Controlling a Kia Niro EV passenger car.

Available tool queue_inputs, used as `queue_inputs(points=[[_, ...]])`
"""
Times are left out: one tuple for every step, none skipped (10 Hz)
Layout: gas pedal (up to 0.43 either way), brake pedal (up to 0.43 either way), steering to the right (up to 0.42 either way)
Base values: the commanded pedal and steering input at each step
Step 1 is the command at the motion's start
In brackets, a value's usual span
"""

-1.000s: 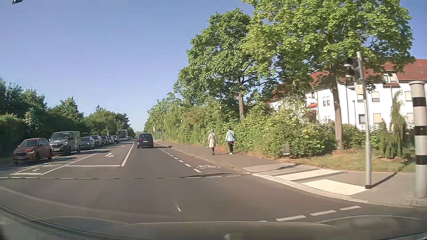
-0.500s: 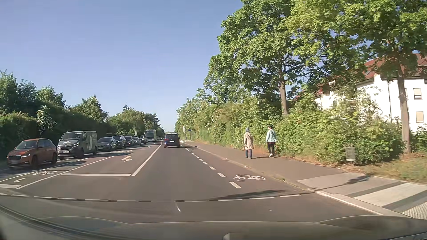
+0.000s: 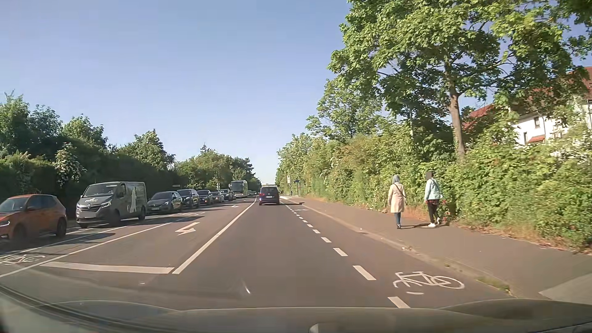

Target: Follow the waypoints while adhering to traffic rules and regulations

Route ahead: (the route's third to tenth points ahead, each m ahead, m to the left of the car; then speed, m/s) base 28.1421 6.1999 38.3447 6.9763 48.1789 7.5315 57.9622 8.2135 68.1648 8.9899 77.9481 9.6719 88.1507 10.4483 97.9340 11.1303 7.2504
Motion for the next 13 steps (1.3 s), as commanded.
queue_inputs(points=[[0.177,0.0,-0.077],[0.177,0.0,-0.067],[0.177,0.0,-0.055],[0.177,0.0,-0.045],[0.177,0.0,-0.036],[0.177,0.0,-0.024],[0.177,0.0,-0.012],[0.177,0.0,-0.005],[0.177,0.0,-0.001],[0.177,0.0,-0.001],[0.177,0.0,-0.003],[0.177,0.0,-0.003],[0.169,0.0,-0.003]])
